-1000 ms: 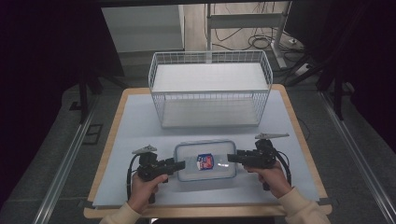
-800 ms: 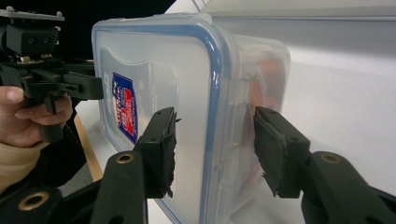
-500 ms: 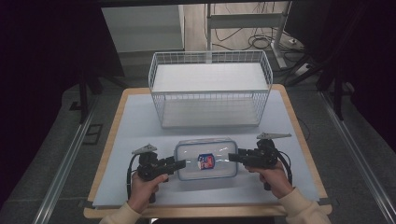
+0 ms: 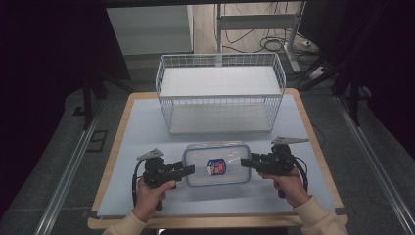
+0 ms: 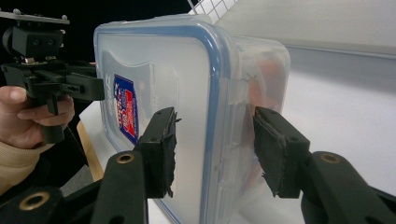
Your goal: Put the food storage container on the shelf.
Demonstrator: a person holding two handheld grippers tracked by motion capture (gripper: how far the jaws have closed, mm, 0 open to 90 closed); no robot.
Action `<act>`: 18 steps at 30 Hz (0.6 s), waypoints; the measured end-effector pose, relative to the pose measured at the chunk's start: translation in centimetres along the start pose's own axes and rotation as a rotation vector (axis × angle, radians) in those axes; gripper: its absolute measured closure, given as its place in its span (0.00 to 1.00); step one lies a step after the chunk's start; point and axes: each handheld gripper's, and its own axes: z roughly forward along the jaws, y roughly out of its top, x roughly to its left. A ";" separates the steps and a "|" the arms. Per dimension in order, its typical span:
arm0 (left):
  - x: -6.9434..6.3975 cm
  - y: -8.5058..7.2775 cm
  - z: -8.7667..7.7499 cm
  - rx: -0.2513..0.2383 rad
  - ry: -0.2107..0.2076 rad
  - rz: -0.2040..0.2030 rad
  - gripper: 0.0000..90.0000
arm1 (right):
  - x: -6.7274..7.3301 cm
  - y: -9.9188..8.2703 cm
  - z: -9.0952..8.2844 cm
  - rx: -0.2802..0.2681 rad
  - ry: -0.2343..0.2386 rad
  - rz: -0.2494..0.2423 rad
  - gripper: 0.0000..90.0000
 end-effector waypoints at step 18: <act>-0.6 2.9 -0.1 -0.020 -0.008 0.021 0.52 | 0.2 2.3 -0.9 -0.041 -0.012 -0.024 0.57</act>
